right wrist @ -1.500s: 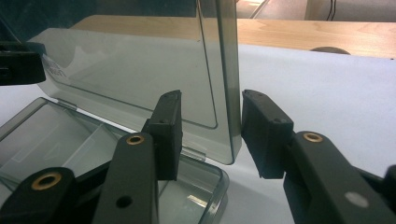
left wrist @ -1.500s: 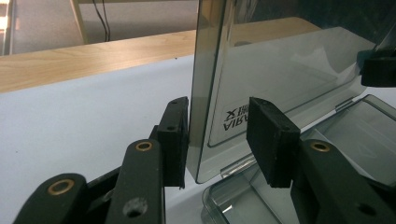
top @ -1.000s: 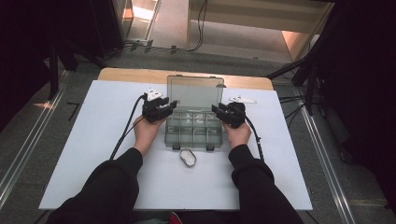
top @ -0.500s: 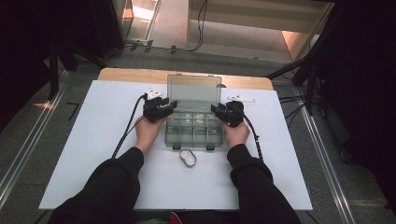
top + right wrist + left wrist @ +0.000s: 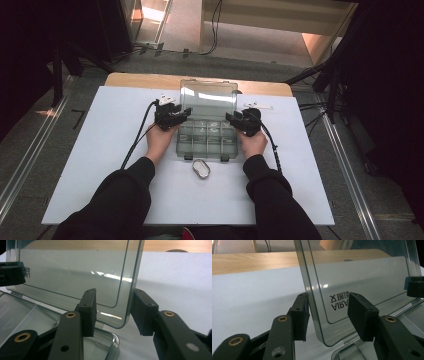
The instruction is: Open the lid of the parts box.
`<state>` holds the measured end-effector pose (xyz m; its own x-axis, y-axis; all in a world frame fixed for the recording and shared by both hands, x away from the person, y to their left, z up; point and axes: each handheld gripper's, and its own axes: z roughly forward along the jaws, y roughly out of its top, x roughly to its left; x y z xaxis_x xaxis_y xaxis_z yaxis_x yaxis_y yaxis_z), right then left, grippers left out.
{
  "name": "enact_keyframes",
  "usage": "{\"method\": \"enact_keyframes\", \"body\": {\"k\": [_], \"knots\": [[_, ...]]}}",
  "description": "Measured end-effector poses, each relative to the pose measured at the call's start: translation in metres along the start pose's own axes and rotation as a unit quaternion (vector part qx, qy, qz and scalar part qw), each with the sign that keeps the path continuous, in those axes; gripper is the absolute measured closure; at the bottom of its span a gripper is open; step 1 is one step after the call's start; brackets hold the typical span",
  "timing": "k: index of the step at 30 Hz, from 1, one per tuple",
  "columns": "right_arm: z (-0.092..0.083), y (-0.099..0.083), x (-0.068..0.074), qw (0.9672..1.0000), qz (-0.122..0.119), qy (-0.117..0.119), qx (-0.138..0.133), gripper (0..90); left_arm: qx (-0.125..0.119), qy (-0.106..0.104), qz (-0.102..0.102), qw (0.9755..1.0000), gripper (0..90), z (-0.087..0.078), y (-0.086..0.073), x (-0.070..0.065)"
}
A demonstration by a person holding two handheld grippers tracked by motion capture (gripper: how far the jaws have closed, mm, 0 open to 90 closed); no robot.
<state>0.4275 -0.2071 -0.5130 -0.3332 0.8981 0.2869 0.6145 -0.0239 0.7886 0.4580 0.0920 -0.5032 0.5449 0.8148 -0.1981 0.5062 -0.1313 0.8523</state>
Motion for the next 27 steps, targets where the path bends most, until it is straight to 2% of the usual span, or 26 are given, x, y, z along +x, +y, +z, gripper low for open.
{"method": "enact_keyframes", "body": {"k": [2, 13, 21, 27], "knots": [[0.0017, -0.0006, 0.0000, 1.0000, -0.002, 0.002, 0.001, 50.6, 0.004, -0.003, -0.010, 0.9999, 51.4, 0.0012, -0.0005, 0.0013], [0.0039, 0.0003, -0.0003, 1.0000, 0.000, 0.002, 0.010, 48.2, 0.016, -0.006, -0.009, 0.9998, 43.9, 0.0048, -0.0026, 0.0005], [0.0051, 0.0010, -0.0004, 0.9999, 0.002, 0.001, 0.012, 44.9, 0.024, -0.008, -0.021, 0.9995, 40.5, 0.0059, -0.0026, 0.0012], [0.0060, 0.0010, -0.0025, 0.9998, 0.012, 0.004, 0.015, 42.1, 0.032, -0.008, -0.027, 0.9991, 36.2, 0.0063, -0.0026, 0.0023]]}}
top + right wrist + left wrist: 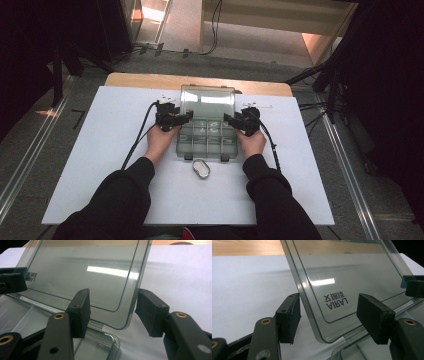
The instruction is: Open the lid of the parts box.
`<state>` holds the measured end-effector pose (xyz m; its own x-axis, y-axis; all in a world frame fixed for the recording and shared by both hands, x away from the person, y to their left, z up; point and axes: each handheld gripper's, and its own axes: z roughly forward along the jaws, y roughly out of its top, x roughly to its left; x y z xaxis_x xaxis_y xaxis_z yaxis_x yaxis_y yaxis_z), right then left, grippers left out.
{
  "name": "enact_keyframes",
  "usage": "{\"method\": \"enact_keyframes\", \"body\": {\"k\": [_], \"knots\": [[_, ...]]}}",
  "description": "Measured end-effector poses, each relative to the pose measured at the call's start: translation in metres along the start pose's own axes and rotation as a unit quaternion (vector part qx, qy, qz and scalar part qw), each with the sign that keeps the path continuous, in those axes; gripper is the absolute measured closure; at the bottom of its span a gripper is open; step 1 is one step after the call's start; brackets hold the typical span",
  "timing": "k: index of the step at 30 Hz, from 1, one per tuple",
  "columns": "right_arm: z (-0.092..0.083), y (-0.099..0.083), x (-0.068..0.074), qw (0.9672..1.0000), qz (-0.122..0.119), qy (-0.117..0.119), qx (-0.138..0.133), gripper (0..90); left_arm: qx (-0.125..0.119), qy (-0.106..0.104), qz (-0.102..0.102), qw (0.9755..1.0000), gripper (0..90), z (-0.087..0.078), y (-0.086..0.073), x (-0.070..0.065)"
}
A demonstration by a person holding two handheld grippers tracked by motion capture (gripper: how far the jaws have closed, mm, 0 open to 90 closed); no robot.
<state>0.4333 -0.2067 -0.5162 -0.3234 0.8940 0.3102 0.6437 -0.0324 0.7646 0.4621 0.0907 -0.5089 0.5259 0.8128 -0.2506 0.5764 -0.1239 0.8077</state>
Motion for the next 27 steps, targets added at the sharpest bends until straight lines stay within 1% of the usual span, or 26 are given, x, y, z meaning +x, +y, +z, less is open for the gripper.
{"method": "enact_keyframes", "body": {"k": [4, 8, 9, 12, 14, 17, 20, 22, 23, 24, 25, 26, 27], "knots": [[0.000, 0.000, 0.000, 1.0000, -0.002, -0.001, -0.001, 41.4, 0.008, -0.006, -0.009, 0.9999, 35.8, 0.001, 0.000, 0.001], [0.000, 0.000, 0.000, 1.0000, 0.000, -0.001, 0.001, 41.3, 0.008, -0.010, -0.017, 0.9998, 35.0, 0.001, 0.000, 0.003], [0.000, 0.000, 0.000, 1.0000, -0.003, -0.001, 0.000, 41.0, 0.009, -0.009, -0.019, 0.9997, 33.7, 0.001, 0.000, 0.004], [0.000, 0.001, 0.001, 0.9999, -0.014, -0.004, 0.001, 36.6, 0.012, -0.005, -0.027, 0.9996, 31.5, 0.001, 0.001, 0.005], [0.000, 0.002, 0.002, 0.9999, -0.012, -0.003, 0.002, 35.0, 0.013, -0.005, -0.031, 0.9994, 28.1, 0.000, 0.001, 0.006], [-0.001, 0.002, 0.002, 0.9999, -0.014, -0.004, 0.003, 32.9, 0.014, -0.003, -0.036, 0.9992, 28.0, -0.003, 0.003, 0.007], [-0.006, 0.004, 0.004, 0.9997, -0.024, -0.007, 0.002, 29.8, 0.012, -0.008, -0.038, 0.9992, 27.9, -0.008, 0.007, 0.008], [-0.011, 0.006, 0.005, 0.9996, -0.027, 0.004, 0.001, 27.9, 0.018, -0.014, -0.031, 0.9993, 28.0, -0.012, 0.008, 0.007], [-0.013, 0.007, 0.005, 0.9996, -0.023, 0.016, 0.000, 27.0, 0.020, -0.012, -0.031, 0.9993, 28.0, -0.014, 0.009, 0.006], [-0.016, 0.008, 0.005, 0.9993, -0.024, 0.029, -0.002, 25.5, 0.024, -0.013, -0.032, 0.9991, 27.9, -0.016, 0.010, 0.005], [-0.018, 0.009, 0.007, 0.9992, -0.023, 0.033, -0.001, 25.0, 0.029, -0.014, -0.031, 0.9990, 27.9, -0.018, 0.011, 0.005], [-0.020, 0.009, 0.008, 0.9990, -0.029, 0.036, 0.001, 25.0, 0.034, -0.017, -0.036, 0.9986, 27.9, -0.020, 0.012, 0.004], [-0.023, 0.010, 0.010, 0.9988, -0.028, 0.040, 0.006, 25.0, 0.037, -0.024, -0.041, 0.9982, 27.9, -0.022, 0.013, 0.004]]}}
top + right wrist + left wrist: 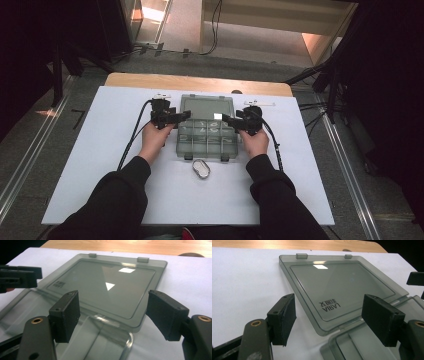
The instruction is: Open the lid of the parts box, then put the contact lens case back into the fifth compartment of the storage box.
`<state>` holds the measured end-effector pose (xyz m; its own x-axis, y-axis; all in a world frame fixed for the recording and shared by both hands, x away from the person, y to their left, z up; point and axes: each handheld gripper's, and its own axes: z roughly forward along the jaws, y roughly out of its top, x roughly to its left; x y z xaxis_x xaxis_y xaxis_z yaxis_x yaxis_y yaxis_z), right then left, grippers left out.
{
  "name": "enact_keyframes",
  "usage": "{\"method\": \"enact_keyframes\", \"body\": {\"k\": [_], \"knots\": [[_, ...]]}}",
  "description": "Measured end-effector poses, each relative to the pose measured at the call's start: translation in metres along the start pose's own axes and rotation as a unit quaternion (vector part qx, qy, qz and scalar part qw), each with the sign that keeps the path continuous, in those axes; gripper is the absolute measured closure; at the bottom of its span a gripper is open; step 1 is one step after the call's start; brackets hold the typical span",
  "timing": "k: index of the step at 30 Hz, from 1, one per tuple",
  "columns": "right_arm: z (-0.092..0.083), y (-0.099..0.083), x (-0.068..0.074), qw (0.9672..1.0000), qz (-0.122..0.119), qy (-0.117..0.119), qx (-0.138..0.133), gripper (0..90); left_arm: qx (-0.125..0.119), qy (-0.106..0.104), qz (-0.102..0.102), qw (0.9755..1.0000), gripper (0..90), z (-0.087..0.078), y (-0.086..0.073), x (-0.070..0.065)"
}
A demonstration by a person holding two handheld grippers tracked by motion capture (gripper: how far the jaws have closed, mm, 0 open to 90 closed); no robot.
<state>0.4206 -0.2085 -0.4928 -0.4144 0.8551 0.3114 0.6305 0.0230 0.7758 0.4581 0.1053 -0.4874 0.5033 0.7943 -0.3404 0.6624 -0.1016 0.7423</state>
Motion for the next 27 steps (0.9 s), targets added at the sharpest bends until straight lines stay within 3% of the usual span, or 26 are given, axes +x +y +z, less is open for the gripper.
{"method": "enact_keyframes", "body": {"k": [9, 27], "knots": [[-0.017, -0.005, 0.010, 0.9995, -0.009, 0.025, 0.016, 25.1, -0.003, -0.021, -0.003, 0.9998, 27.9, -0.025, 0.000, -0.004], [-0.044, -0.003, 0.017, 0.9980, -0.014, 0.061, 0.005, 25.2, -0.002, -0.042, -0.005, 0.9991, 28.0, -0.059, -0.003, -0.001]]}}
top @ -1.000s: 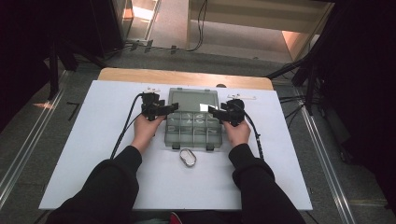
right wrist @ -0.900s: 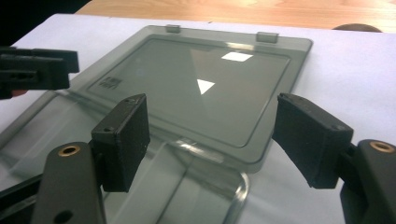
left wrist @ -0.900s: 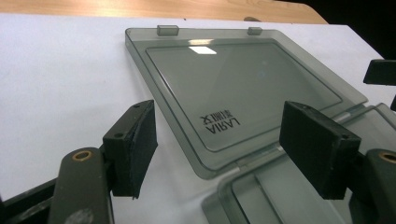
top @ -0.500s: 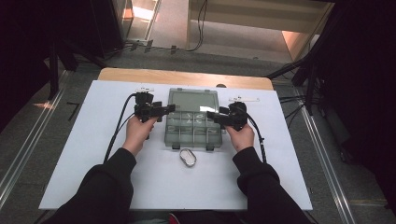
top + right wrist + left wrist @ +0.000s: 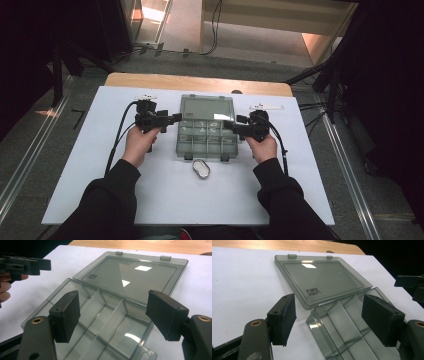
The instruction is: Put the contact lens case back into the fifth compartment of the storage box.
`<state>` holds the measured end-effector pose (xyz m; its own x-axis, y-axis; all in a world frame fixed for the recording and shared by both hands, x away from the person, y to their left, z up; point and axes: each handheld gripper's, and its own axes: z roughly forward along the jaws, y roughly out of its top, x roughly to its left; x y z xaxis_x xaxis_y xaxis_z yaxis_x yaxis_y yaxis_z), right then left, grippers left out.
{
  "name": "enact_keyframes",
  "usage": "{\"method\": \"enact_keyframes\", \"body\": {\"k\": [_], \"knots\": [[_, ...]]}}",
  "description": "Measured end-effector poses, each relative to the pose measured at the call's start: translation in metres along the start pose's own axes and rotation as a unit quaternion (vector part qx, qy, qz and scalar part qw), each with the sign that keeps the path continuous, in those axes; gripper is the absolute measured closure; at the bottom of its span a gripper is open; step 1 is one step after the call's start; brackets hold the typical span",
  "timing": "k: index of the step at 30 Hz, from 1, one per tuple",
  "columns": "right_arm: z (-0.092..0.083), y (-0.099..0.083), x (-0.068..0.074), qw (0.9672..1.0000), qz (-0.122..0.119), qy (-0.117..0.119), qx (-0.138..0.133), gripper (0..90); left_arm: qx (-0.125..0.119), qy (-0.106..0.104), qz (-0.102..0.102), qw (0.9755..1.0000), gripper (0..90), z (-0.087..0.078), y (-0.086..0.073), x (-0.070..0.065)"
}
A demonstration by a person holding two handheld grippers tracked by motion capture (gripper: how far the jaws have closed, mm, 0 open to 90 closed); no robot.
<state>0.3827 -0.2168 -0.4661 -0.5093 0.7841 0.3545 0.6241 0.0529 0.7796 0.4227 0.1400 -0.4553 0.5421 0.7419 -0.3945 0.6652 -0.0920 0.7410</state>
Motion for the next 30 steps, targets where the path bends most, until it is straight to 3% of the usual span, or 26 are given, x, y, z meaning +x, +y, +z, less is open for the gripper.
{"method": "enact_keyframes", "body": {"k": [17, 30], "knots": [[-0.033, -0.018, 0.011, 0.9997, -0.015, 0.019, 0.010, 25.1, 0.016, -0.017, 0.017, 0.9996, 27.9, -0.025, -0.015, -0.011], [-0.041, -0.033, 0.016, 0.9991, -0.015, 0.035, 0.021, 25.1, 0.032, -0.031, 0.040, 0.9982, 27.9, -0.041, -0.030, -0.022]]}}
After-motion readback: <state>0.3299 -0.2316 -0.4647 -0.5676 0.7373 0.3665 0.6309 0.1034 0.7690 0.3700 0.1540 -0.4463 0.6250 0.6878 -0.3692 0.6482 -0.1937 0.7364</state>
